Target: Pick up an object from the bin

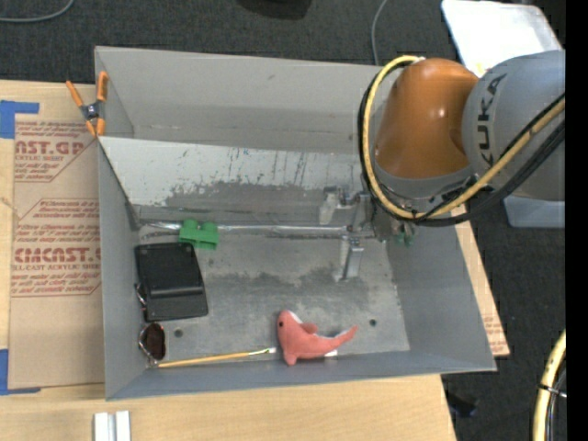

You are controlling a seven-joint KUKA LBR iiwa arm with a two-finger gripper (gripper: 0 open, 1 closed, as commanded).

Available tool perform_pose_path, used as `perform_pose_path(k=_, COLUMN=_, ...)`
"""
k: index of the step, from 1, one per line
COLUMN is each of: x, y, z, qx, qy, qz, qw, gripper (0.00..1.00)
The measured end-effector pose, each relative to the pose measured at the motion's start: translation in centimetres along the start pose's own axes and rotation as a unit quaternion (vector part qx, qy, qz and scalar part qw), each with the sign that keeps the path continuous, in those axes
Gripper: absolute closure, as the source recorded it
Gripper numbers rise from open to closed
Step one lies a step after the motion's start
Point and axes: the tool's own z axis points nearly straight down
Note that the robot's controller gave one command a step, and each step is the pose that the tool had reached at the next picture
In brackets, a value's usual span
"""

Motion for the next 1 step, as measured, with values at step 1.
perform_pose_path(k=1, x=-0.16, y=-0.01, z=-0.47, qx=0.000, qy=-0.0039, qz=0.000, qw=1.0000, gripper=0.00)
